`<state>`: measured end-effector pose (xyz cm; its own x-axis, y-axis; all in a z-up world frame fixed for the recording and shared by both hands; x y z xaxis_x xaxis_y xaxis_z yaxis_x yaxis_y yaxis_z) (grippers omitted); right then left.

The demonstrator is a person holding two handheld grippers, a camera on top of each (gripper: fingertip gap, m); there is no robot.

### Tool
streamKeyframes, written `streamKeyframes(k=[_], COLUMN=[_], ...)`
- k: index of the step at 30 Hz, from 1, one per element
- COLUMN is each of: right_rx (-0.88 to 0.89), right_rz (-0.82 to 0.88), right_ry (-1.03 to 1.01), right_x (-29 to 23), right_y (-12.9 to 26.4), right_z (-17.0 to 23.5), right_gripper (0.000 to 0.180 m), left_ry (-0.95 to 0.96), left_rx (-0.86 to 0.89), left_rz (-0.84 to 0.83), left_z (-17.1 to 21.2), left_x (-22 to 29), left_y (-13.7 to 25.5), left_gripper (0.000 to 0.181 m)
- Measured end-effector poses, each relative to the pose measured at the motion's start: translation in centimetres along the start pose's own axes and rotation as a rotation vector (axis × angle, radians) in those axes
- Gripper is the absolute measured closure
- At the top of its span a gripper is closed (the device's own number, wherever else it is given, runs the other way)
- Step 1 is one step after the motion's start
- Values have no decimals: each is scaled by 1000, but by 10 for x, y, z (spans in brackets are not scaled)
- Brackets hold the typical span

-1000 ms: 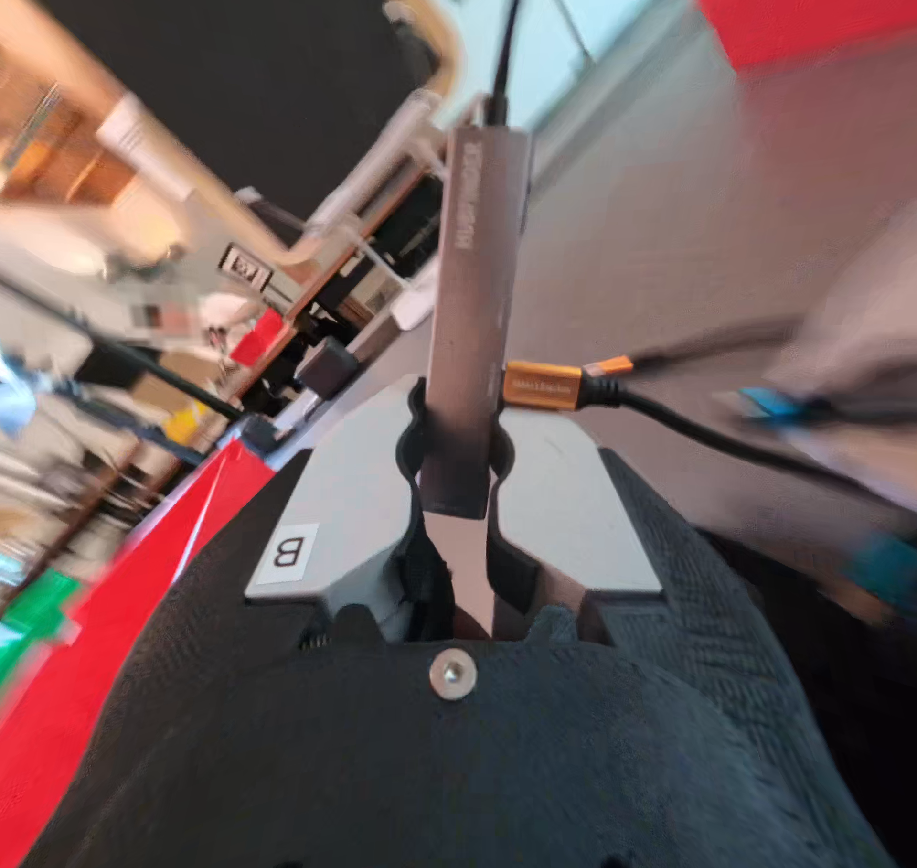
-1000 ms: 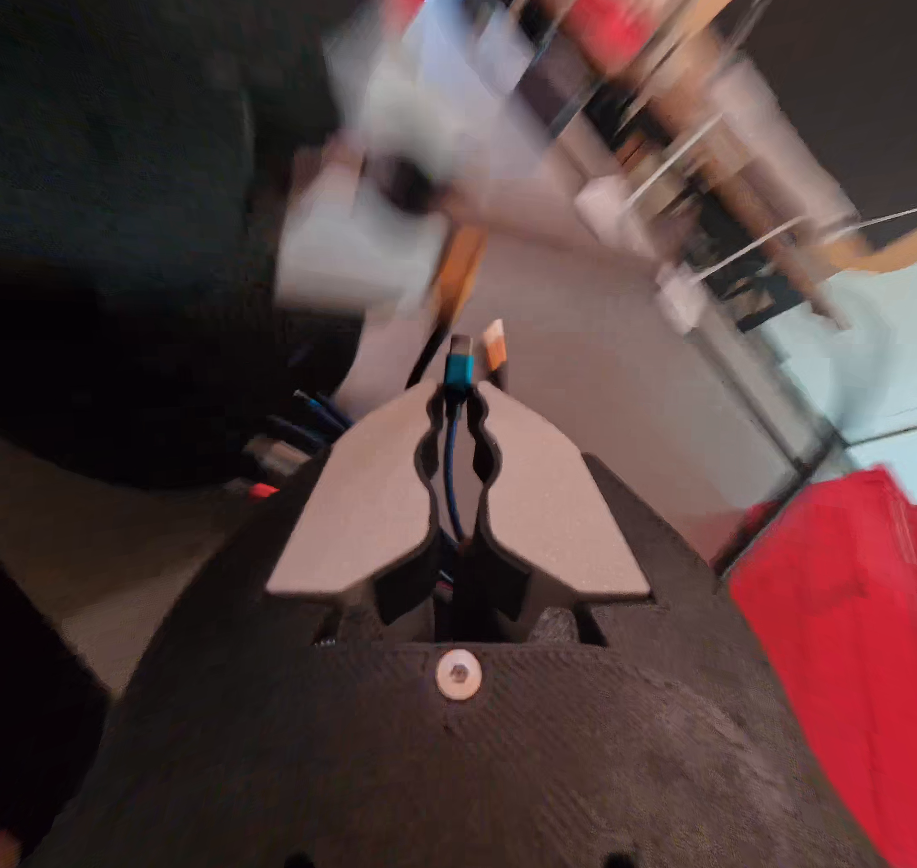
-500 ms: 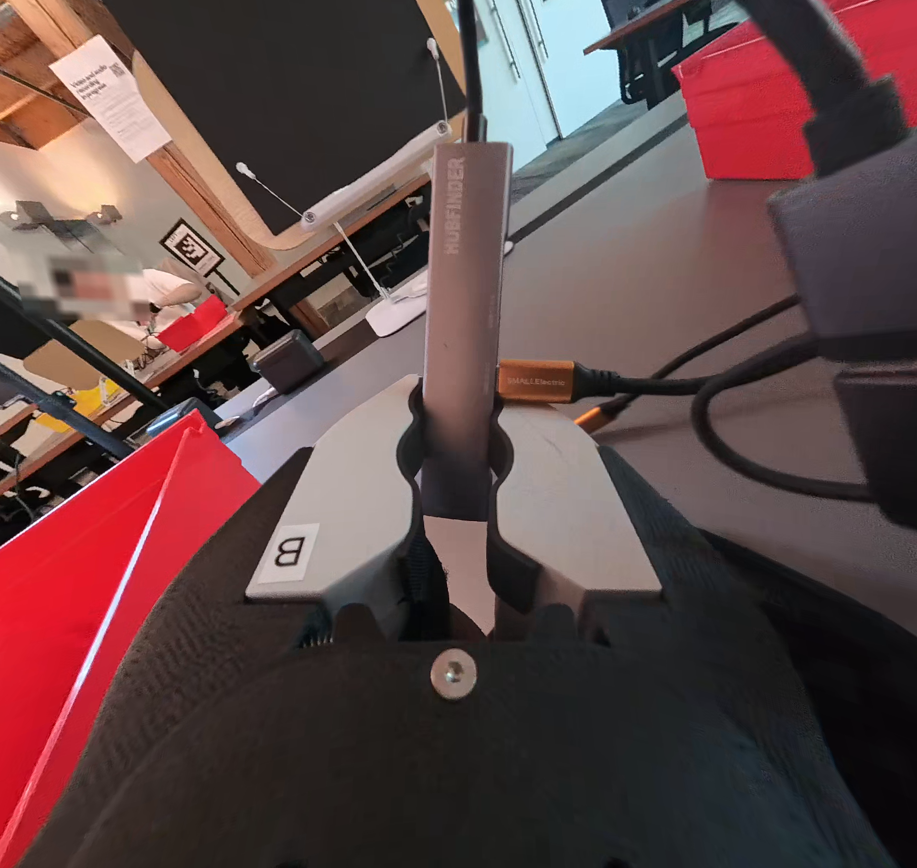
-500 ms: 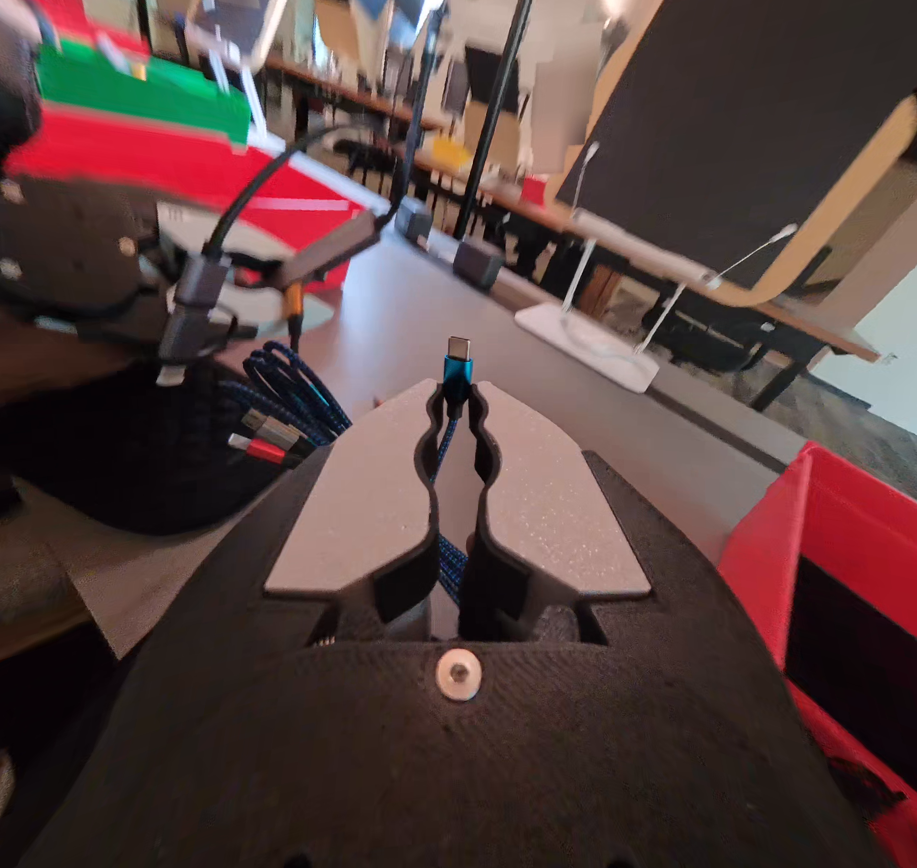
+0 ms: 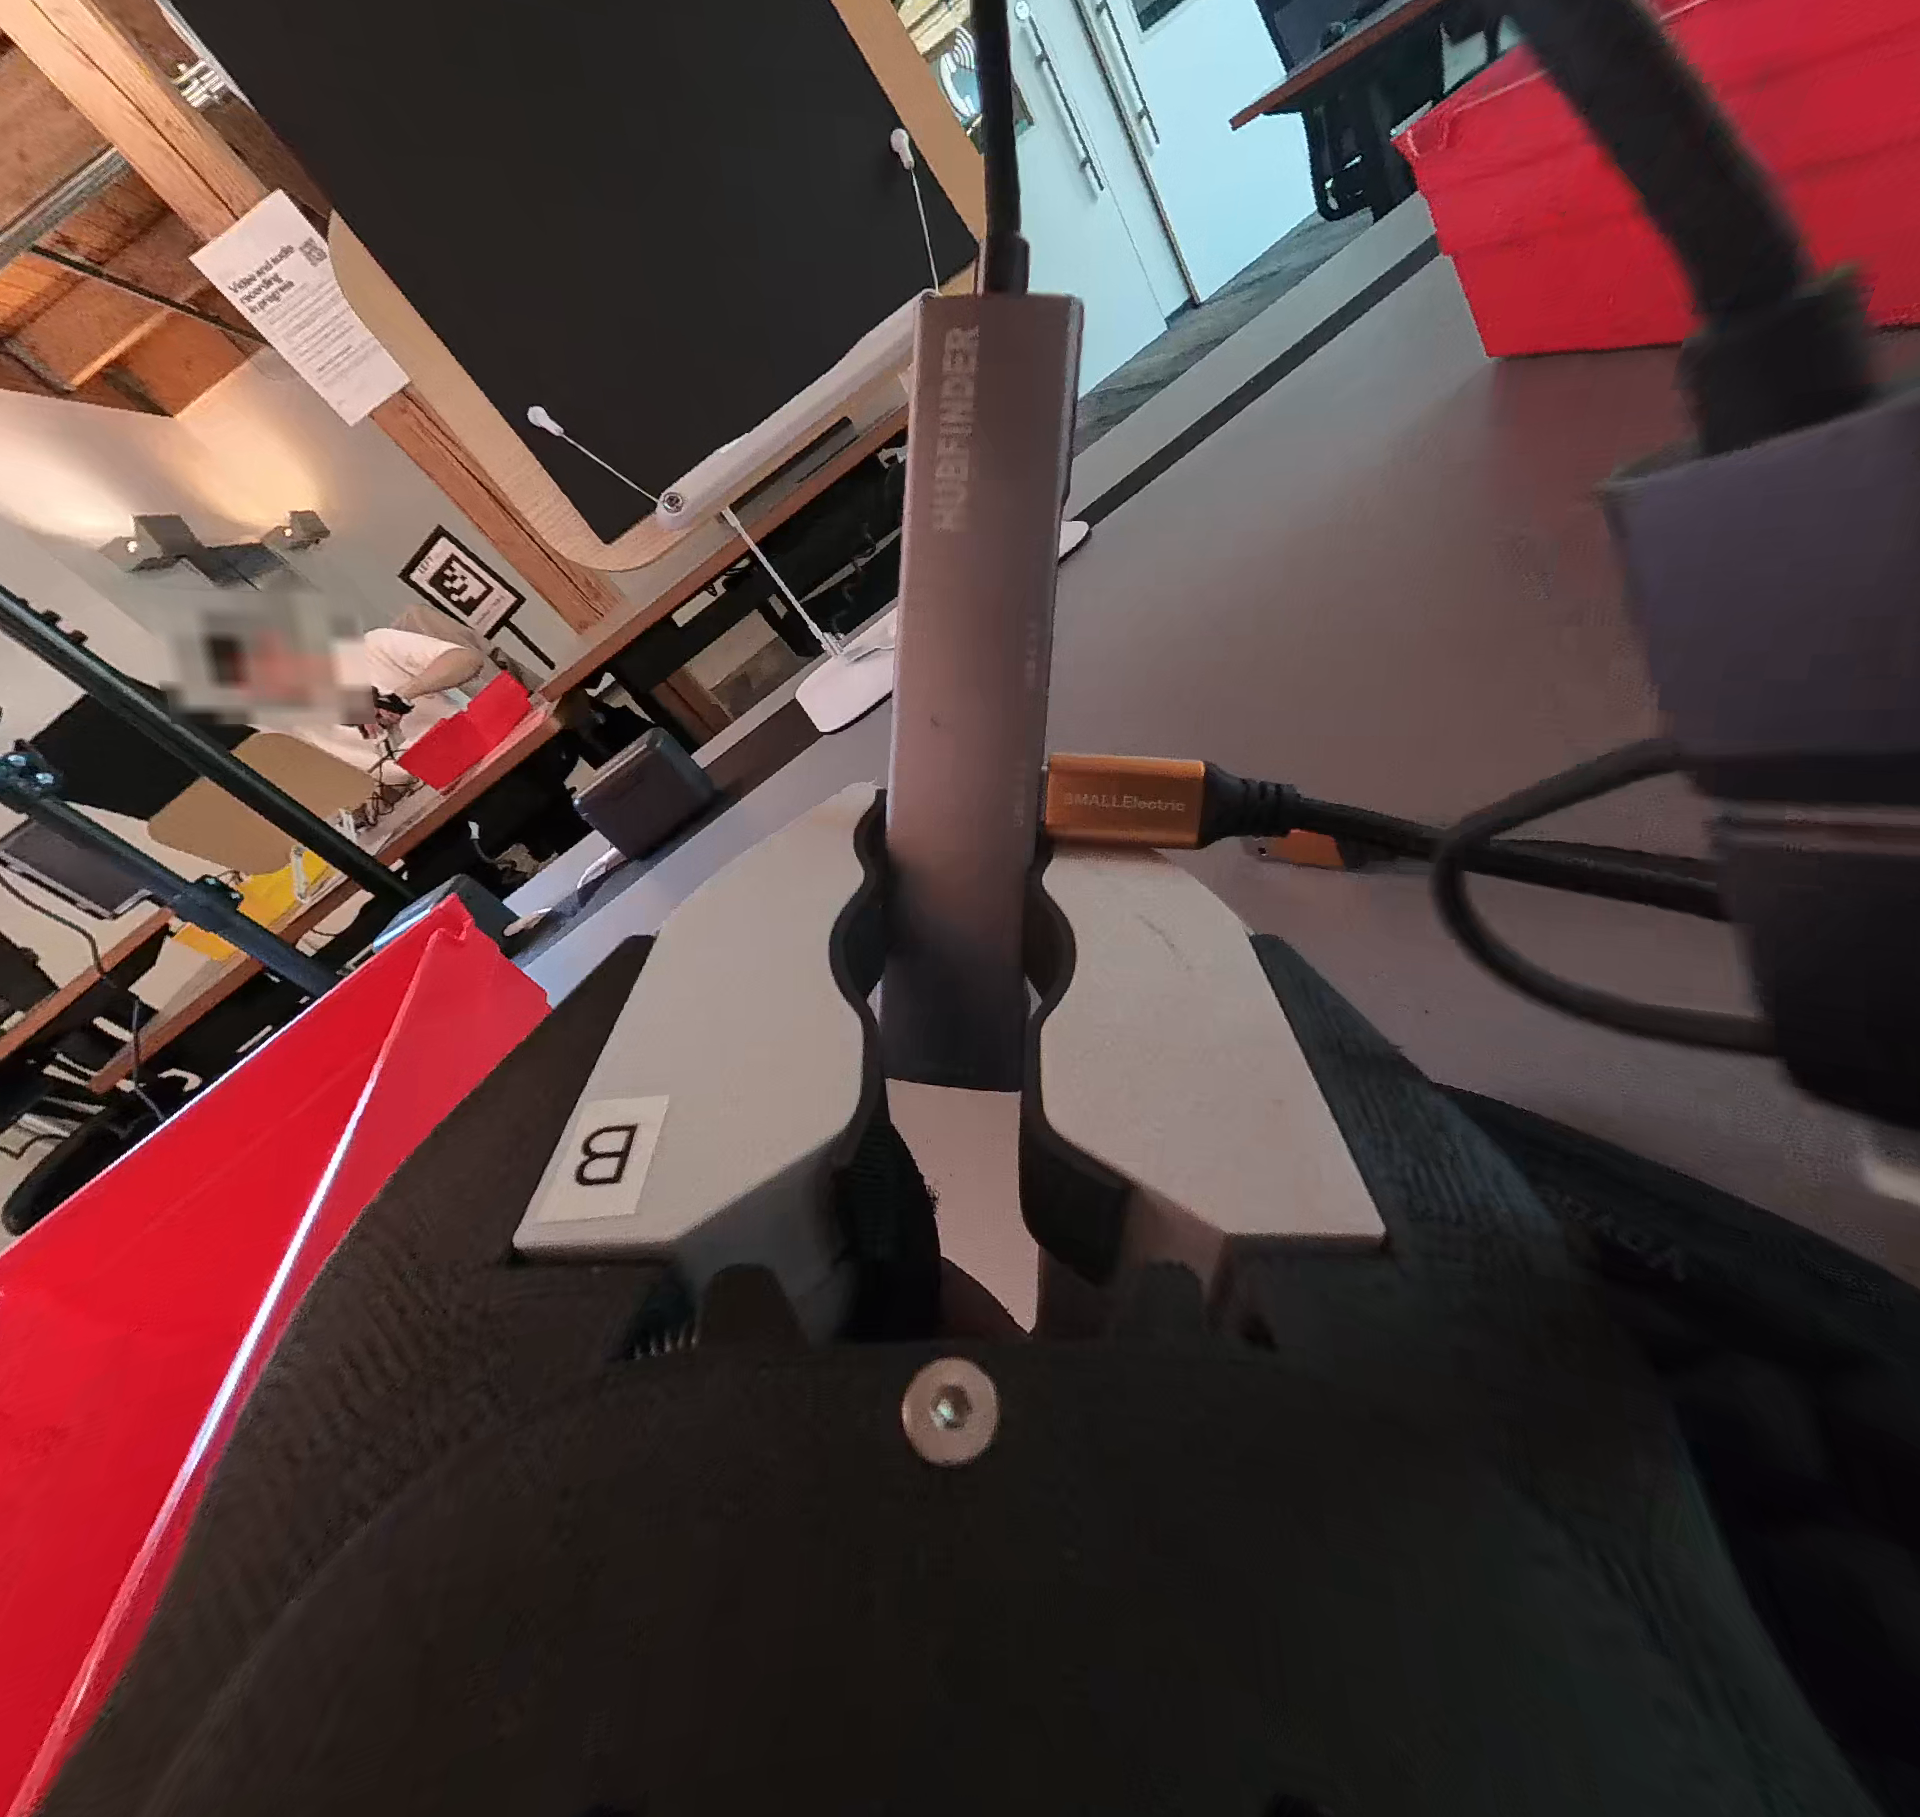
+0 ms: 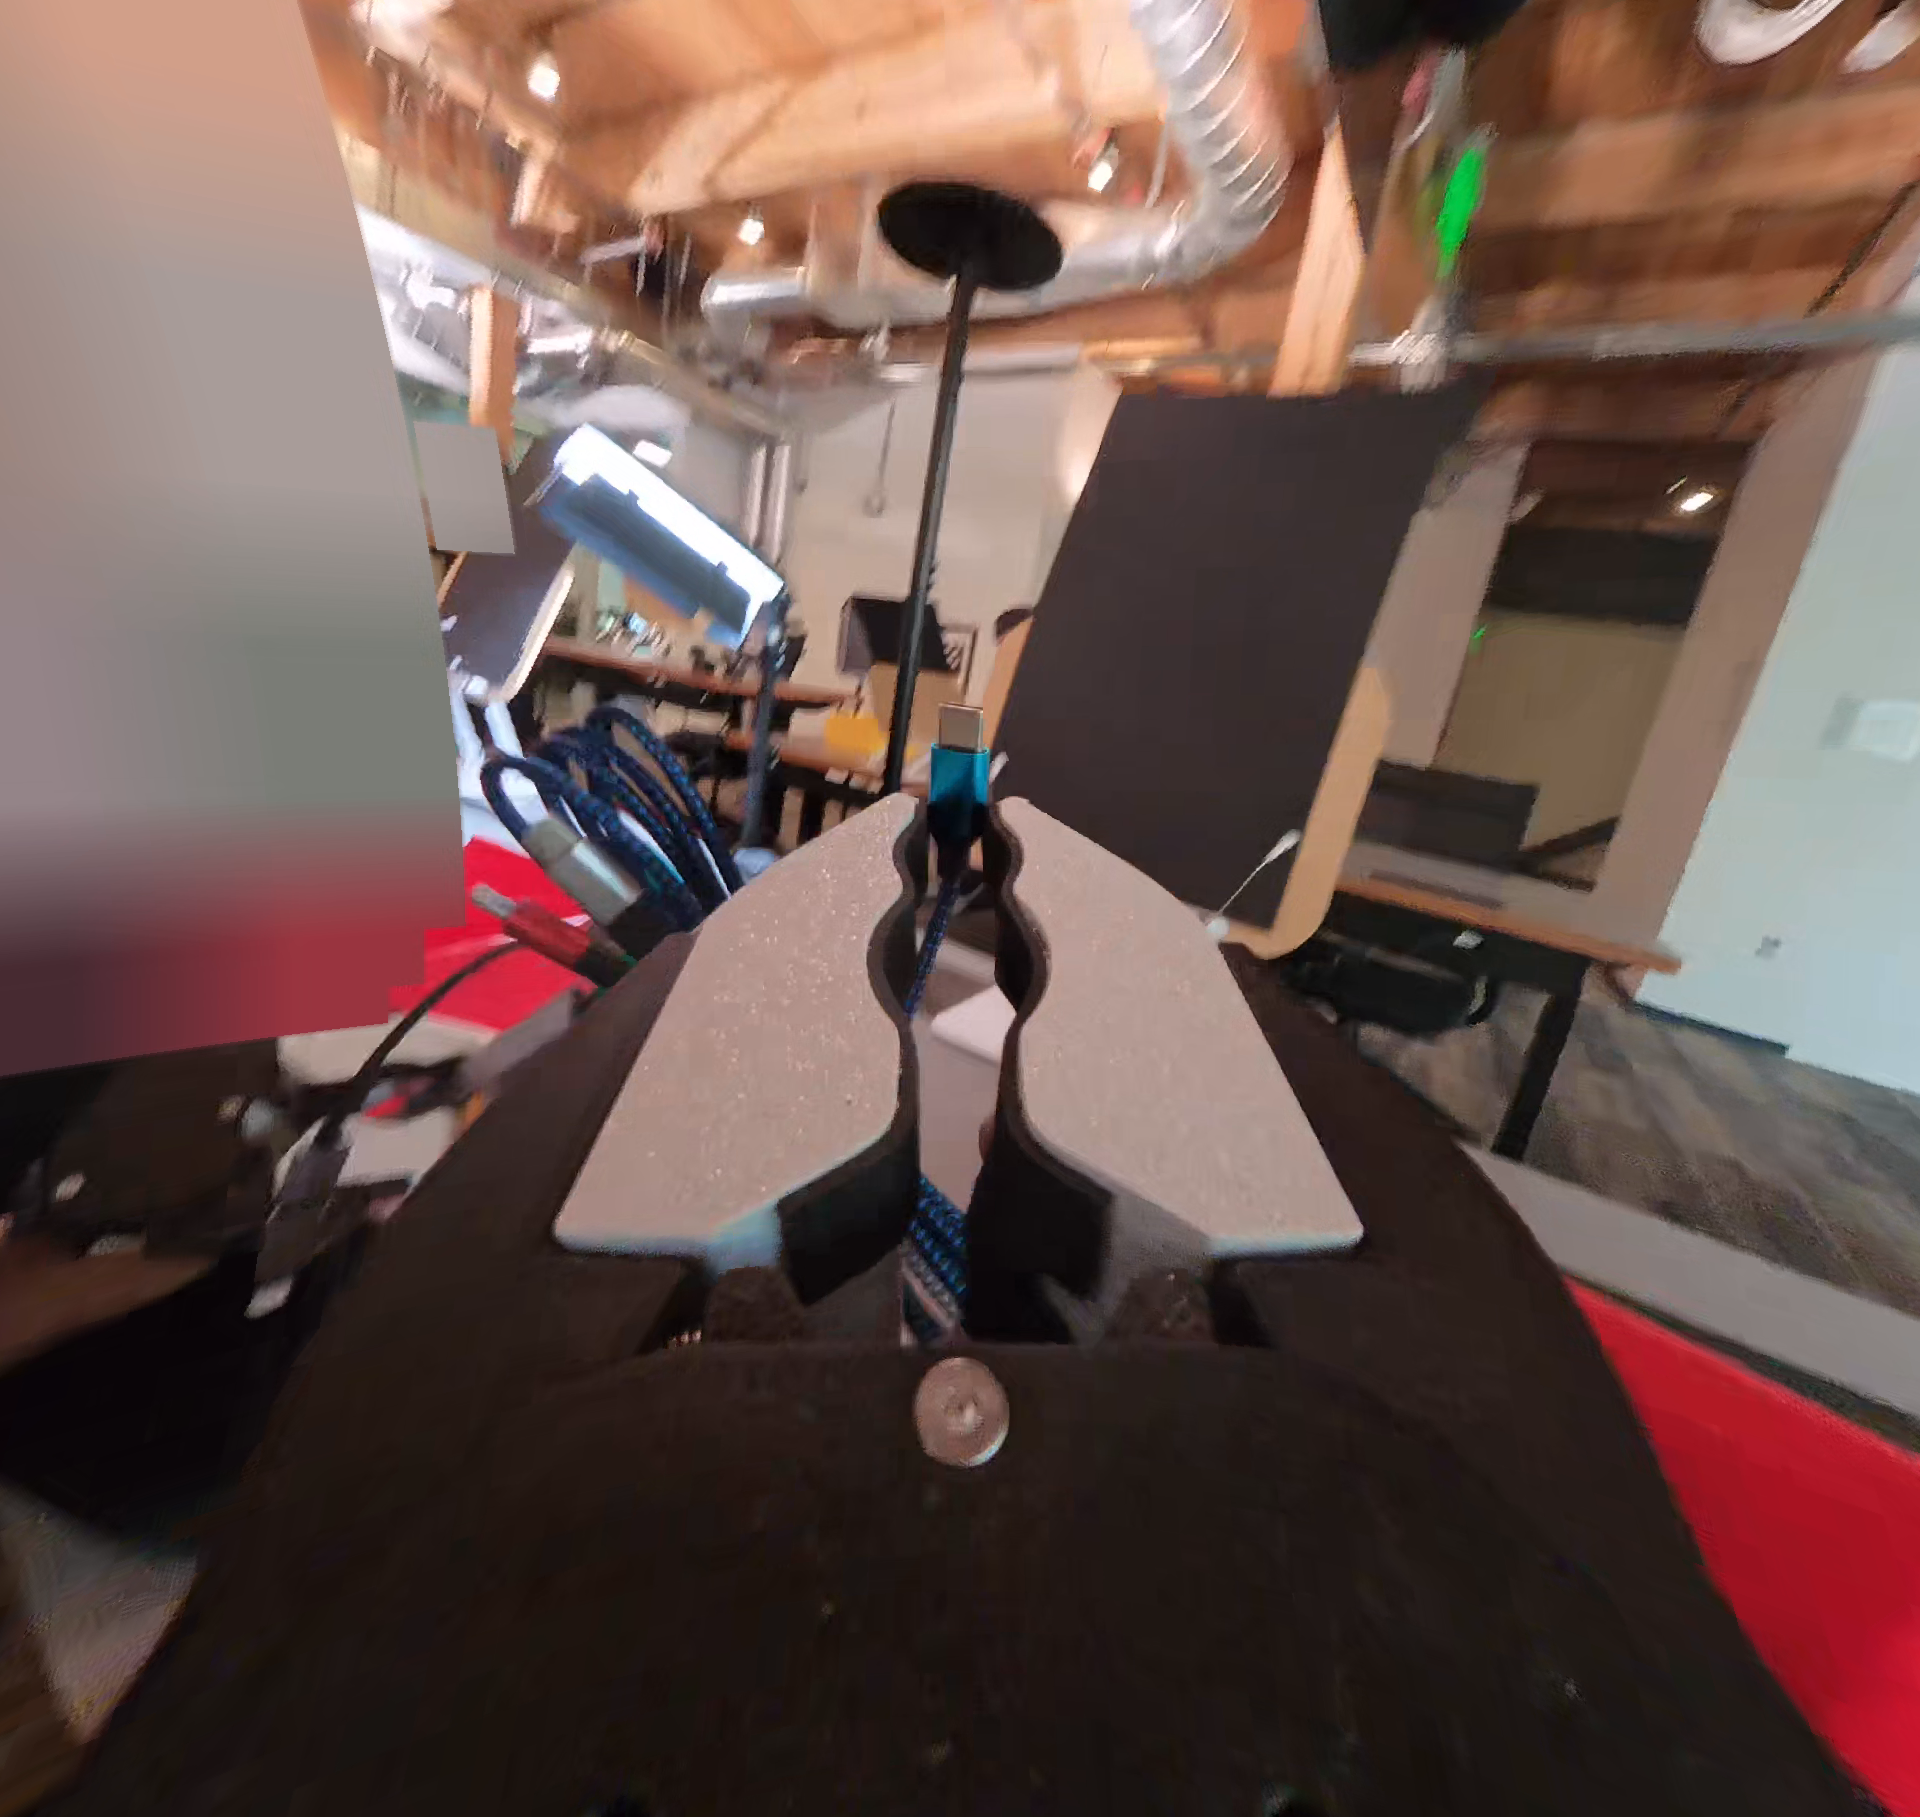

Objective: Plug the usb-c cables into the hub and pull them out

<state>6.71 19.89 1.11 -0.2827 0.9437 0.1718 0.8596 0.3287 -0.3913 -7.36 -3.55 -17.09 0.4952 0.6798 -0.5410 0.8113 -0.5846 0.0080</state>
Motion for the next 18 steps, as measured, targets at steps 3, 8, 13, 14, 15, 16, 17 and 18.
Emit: streamKeyframes(k=[3,8,13,14,15,16,17,18], right_rx=[48,-126,-420,-468,-499,-522,-551,-588], right_rz=[112,261,345,359,368,369,367,362], right_ry=[71,166,227,238,252,257,247,228], right_x=[33,82,116,120,122,123,123,123], right_y=[10,33,54,57,59,60,61,62], right_z=[-23,13,87,99,109,117,124,132], right_gripper=[171,171,170,170,170,170,170,170], left_ry=[9,-2,-25,-28,-28,-28,-26,-23], left_rx=[8,8,6,4,4,5,5,5], left_rz=[9,2,-7,-8,-7,-4,-1,1], left_z=[-1,0,0,0,0,1,1,0], left_x=[0,0,1,1,1,1,1,1], left_y=[4,4,3,3,3,3,3,3], left_gripper=[158,158,158,158,158,158,158,158])
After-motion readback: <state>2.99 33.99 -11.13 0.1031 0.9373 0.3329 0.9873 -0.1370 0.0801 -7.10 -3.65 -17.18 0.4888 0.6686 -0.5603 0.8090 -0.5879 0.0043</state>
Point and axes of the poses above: each gripper's, where its closed fingertips meet, y back along the fingers, z out of its underside, x = y × z across the jaws, the point moved 3 cm from there along y, back along the fingers, and after that the axes turned 2 degrees about x, right-handed, at the moved point
